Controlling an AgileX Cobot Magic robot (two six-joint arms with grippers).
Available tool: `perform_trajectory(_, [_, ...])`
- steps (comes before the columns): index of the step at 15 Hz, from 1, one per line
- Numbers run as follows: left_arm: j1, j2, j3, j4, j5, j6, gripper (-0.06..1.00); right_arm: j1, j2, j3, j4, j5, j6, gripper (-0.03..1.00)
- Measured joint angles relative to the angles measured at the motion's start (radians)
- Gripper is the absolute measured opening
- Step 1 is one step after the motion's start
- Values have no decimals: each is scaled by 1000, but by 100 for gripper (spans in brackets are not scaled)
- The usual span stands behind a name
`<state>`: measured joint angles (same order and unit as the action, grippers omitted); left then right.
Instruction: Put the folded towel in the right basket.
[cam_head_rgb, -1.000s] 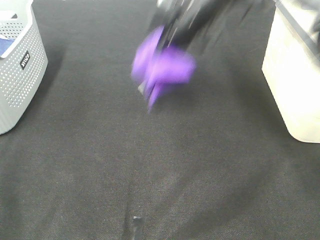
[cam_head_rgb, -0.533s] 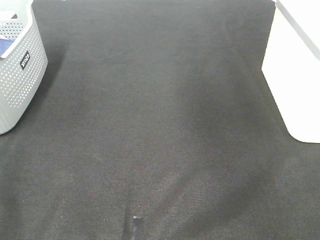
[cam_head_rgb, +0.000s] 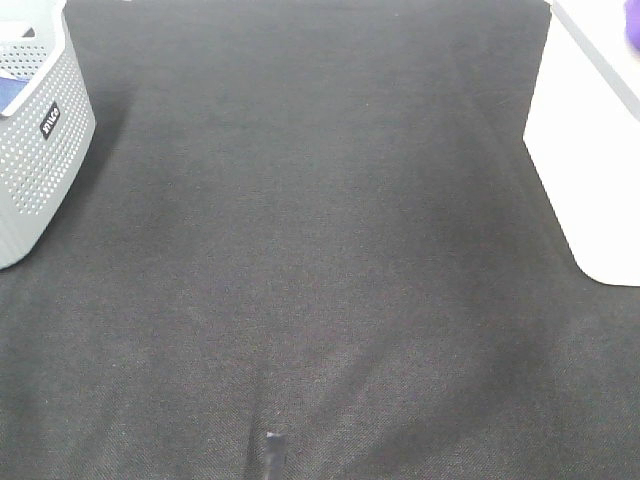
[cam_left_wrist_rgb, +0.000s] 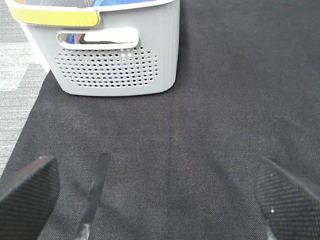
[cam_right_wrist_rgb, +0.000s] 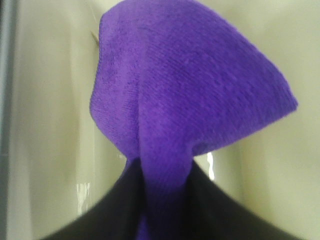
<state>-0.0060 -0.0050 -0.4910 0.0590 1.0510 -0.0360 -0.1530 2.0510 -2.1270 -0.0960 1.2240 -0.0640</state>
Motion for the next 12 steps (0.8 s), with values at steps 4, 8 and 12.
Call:
perform_trajectory(4, [0, 0, 0, 0, 0, 0, 99, 0, 43, 18, 31, 0, 64, 93])
perform_trajectory(8, [0, 0, 0, 0, 0, 0, 99, 23, 12, -29, 207, -2, 38, 97])
perform_trajectory(12, [0, 0, 0, 0, 0, 0, 99, 167, -204, 45, 147, -6, 56, 97])
